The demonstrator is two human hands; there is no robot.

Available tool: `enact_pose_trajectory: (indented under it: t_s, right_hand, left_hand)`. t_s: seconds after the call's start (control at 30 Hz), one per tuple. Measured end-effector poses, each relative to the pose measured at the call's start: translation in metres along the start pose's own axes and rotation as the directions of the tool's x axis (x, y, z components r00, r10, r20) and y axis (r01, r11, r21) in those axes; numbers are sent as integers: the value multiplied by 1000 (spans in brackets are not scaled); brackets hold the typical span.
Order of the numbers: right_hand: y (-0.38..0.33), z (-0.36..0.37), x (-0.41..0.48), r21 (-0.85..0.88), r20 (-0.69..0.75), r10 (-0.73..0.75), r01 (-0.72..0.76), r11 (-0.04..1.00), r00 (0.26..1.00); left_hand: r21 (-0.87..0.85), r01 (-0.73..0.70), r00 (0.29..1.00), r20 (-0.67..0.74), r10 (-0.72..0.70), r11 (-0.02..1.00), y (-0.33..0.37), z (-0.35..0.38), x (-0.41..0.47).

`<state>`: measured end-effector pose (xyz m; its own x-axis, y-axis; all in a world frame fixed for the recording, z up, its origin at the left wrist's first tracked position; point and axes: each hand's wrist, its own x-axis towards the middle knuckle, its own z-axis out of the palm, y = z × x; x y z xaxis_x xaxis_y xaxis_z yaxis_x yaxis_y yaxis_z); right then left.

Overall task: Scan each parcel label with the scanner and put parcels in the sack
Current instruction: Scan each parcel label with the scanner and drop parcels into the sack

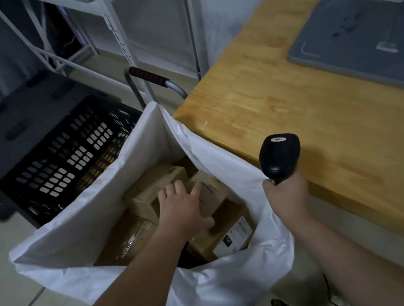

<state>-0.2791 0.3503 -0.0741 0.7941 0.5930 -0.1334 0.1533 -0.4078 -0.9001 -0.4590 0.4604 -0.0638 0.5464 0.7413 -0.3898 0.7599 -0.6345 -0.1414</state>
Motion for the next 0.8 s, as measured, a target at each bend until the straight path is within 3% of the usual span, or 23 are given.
enact_pose_trajectory:
  t_s: [0.07,0.27,0.5,0.8]
  right_hand:
    - [1,0,5,-26,-2,-1,1,1000,1000]
    - [7,-10,12,-127,118,3,12,992,993]
    - [-1,-62,38,-75,62,4,1,997,998]
    - [-2,-219,97,-2,-189,44,-45,999,981]
  left_hand:
    - [20,-98,995,22,98,995,-4,7,-3]
    - [123,-75,992,109,62,990,2,-7,3]
    - [-72,-94,983,-165,81,993,50,-72,29]
    - [-185,-361,896,-342,284,914,203,-175,67]
